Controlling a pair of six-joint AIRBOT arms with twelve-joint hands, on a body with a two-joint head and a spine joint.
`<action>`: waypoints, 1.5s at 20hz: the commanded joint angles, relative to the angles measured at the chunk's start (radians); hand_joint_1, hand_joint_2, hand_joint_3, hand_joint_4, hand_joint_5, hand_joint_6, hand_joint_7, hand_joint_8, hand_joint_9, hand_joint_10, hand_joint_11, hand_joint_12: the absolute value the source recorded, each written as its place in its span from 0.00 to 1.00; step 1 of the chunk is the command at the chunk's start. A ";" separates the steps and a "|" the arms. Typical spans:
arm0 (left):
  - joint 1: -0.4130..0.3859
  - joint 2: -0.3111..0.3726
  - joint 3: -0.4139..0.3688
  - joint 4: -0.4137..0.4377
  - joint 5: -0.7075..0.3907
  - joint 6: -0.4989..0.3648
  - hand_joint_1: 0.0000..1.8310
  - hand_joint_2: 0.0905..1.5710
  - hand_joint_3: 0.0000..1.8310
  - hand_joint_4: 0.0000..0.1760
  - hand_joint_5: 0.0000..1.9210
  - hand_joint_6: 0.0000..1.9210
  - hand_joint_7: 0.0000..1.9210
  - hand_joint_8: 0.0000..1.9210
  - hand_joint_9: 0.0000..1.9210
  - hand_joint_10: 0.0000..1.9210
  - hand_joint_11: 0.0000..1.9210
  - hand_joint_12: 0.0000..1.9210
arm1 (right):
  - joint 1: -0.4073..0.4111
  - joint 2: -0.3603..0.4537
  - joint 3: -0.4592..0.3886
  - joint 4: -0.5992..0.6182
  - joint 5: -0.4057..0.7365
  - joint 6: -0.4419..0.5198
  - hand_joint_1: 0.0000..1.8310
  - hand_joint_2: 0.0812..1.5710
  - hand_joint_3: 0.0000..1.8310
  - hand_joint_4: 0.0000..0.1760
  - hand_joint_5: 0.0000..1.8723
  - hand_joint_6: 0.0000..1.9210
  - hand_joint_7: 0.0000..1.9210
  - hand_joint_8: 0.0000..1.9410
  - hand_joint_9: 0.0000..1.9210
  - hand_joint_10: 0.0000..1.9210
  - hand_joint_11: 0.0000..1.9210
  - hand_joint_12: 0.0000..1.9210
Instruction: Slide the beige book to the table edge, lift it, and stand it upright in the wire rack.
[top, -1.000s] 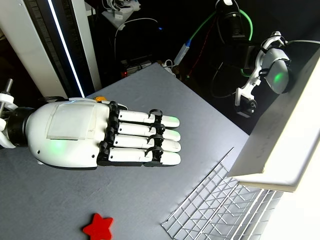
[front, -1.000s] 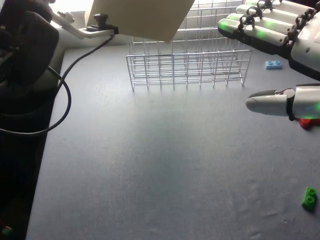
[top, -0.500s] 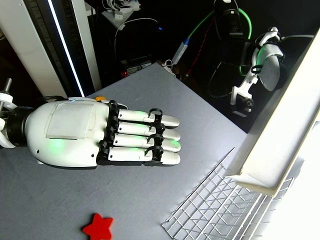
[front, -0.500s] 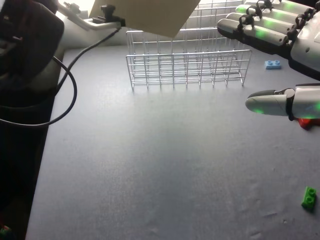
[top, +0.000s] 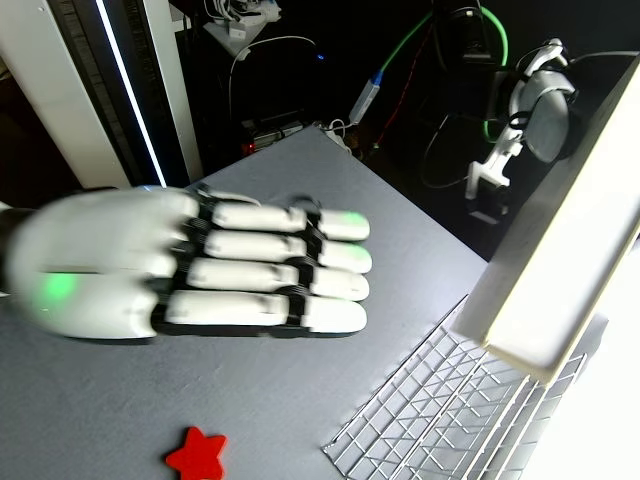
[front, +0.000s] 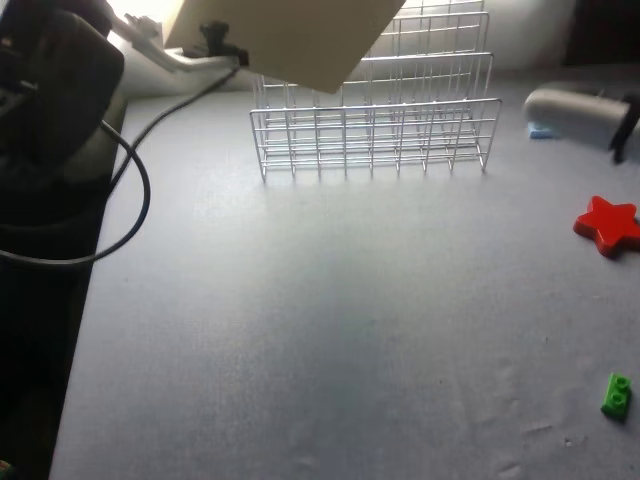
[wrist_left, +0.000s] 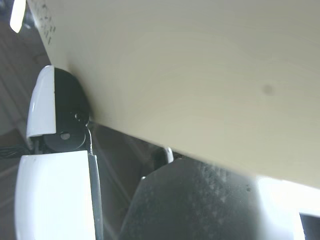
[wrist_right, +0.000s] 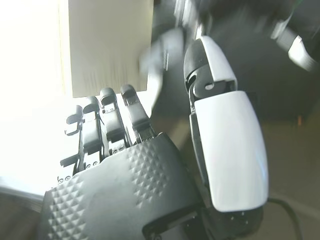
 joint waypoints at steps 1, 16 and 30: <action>-0.004 0.007 0.003 -0.017 -0.125 -0.020 0.74 0.76 0.00 0.00 0.35 0.61 0.42 0.68 0.41 0.80 0.37 0.88 | 0.006 0.002 0.001 0.014 0.121 0.002 0.07 0.73 0.00 0.00 0.00 0.00 0.03 0.00 0.03 0.00 0.00 0.05; 0.028 -0.057 0.082 -0.011 -0.184 -0.079 0.74 0.75 0.00 0.00 0.36 0.60 0.43 0.67 0.42 0.79 0.38 0.87 | -0.164 0.133 0.004 0.004 -0.037 0.051 0.08 0.73 0.00 0.00 0.01 0.00 0.03 0.00 0.03 0.00 0.00 0.05; 0.053 -0.137 0.134 -0.026 -0.228 -0.113 0.74 0.75 0.00 0.00 0.37 0.59 0.43 0.66 0.42 0.79 0.36 0.88 | -0.346 0.154 0.088 -0.019 0.031 0.197 0.08 0.73 0.00 0.00 0.00 0.00 0.03 0.00 0.03 0.00 0.00 0.04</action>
